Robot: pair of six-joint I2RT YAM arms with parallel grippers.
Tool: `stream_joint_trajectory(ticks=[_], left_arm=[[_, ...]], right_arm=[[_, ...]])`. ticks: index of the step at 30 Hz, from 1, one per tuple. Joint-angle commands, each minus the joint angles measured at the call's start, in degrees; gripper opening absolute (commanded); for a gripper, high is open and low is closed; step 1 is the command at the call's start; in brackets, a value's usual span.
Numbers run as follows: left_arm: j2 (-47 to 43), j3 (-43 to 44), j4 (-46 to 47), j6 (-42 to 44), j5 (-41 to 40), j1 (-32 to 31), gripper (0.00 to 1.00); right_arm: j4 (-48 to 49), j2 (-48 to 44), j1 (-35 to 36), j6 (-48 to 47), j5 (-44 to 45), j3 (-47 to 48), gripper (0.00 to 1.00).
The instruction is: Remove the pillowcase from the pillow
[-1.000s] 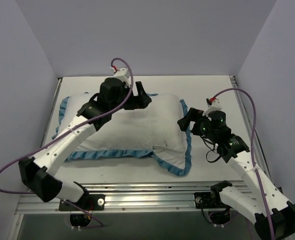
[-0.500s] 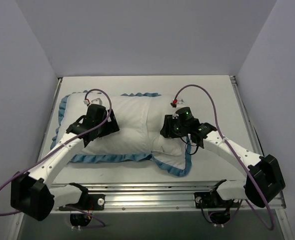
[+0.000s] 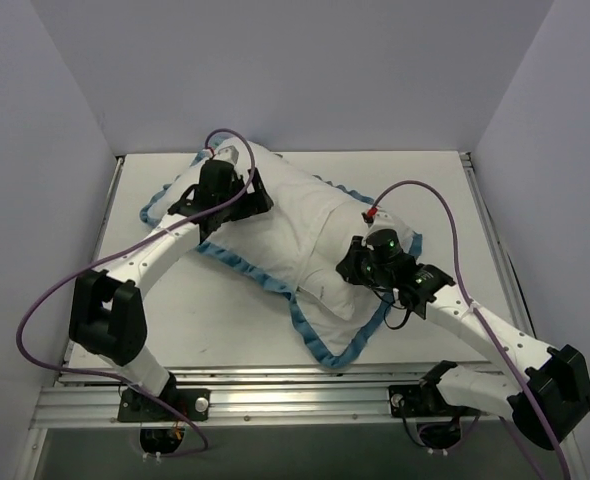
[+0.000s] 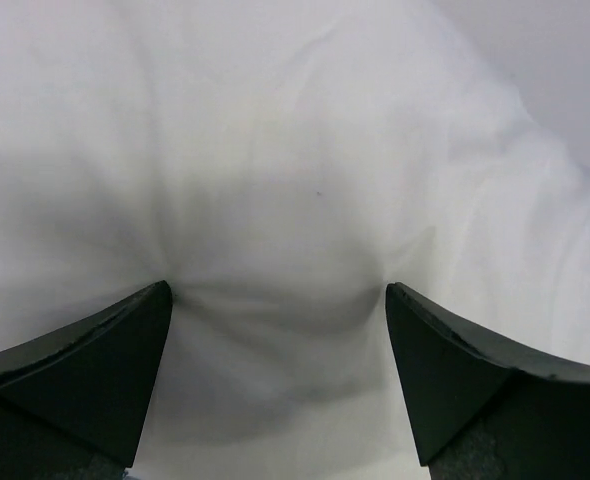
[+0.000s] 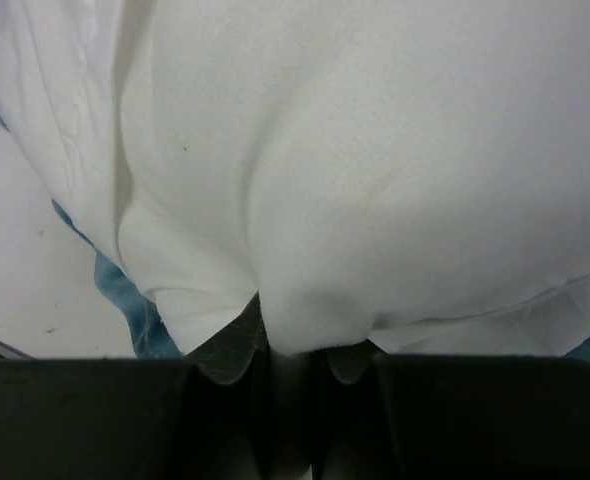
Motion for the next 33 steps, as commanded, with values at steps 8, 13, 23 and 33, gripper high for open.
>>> stream_joint_trajectory(ticks=[8, 13, 23, 33], left_arm=[[-22.3, -22.1, 5.9, -8.4, 1.3, -0.4, 0.96], [-29.8, -33.3, 7.8, -13.5, 4.0, -0.8, 1.00], [-19.0, -40.5, 30.5, -17.9, 11.7, -0.8, 0.87], [-9.6, -38.0, 39.3, -19.5, 11.5, -0.5, 0.03]], right_arm=[[1.6, 2.3, 1.1, 0.9, -0.1, 2.2, 0.00], [2.7, 5.2, 1.5, -0.4, -0.3, 4.3, 0.00], [5.4, 7.2, 2.2, -0.4, -1.4, 5.8, 0.00], [1.3, 4.5, 2.6, 0.0, -1.2, 8.6, 0.00]])
